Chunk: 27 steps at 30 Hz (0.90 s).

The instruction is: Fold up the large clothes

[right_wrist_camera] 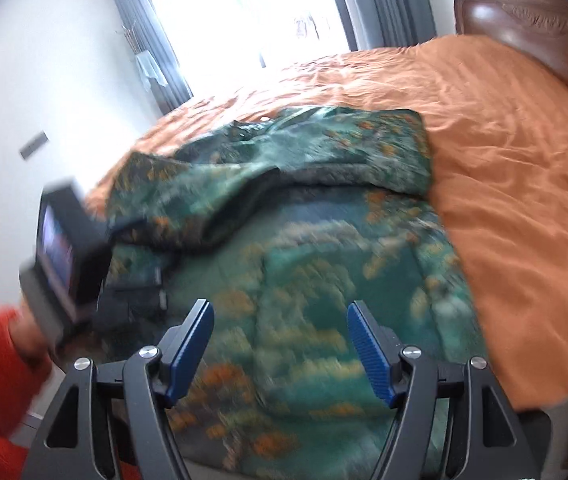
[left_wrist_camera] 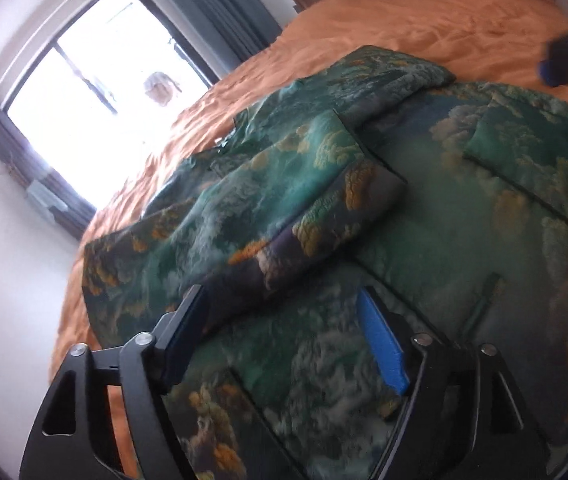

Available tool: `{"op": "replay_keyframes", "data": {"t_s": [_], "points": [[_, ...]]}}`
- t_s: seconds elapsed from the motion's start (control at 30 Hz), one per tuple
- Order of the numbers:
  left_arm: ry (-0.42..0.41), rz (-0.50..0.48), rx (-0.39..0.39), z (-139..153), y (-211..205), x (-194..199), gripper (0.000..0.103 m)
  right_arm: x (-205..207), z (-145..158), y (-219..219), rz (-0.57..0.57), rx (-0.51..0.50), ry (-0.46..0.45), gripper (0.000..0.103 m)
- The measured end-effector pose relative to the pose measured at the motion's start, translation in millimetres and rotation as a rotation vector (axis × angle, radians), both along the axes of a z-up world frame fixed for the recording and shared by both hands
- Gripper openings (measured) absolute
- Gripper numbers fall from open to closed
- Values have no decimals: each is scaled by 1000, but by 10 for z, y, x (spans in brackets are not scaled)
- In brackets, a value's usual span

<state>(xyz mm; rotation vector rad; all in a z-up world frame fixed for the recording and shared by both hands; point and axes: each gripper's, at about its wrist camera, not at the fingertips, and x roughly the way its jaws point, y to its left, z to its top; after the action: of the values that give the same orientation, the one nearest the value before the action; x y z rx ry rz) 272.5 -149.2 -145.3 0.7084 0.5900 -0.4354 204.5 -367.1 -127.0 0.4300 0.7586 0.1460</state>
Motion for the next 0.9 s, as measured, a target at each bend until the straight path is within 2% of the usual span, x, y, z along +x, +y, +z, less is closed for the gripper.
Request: {"op": "replay_keyframes", "data": {"t_s": [0.07, 0.17, 0.3, 0.33, 0.37, 0.4, 0.43, 0.47, 0.57, 0.7, 0.77, 0.87, 0.9], "points": [[21, 31, -42, 69, 157, -84, 83, 388, -2, -75, 45, 160, 8, 71], [23, 95, -100, 216, 450, -229, 83, 1074, -205, -130, 72, 387, 70, 71], [41, 181, -185, 296, 732, -302, 83, 1755, -517, -27, 63, 459, 151, 71], [42, 205, -200, 311, 819, -319, 83, 1855, -579, 30, 78, 481, 164, 68], [43, 227, -212, 338, 918, -330, 84, 1930, -619, 99, 92, 486, 177, 57], [43, 250, -225, 345, 1004, -335, 84, 1989, -600, 203, 122, 456, 185, 23], [46, 270, -241, 350, 1079, -335, 84, 2025, -527, 304, 152, 401, 188, 11], [50, 288, -258, 349, 1104, -281, 85, 2047, -428, 384, 177, 360, 172, 11], [60, 333, -299, 358, 1207, -126, 85, 2224, 101, 596, 242, 206, 37, 11], [52, 396, -332, 363, 1260, 124, 85, 2673, 542, 663, 240, 136, -84, 11], [54, 421, -341, 408, 1334, 138, 85, 2933, 501, 690, 236, 101, -79, 11], [65, 438, -344, 410, 1404, 225, 85, 3250, 115, 747, 186, 16, 25, 11], [70, 441, -341, 404, 1430, 254, 85, 3315, -105, 740, 167, -1, 82, 11]]}}
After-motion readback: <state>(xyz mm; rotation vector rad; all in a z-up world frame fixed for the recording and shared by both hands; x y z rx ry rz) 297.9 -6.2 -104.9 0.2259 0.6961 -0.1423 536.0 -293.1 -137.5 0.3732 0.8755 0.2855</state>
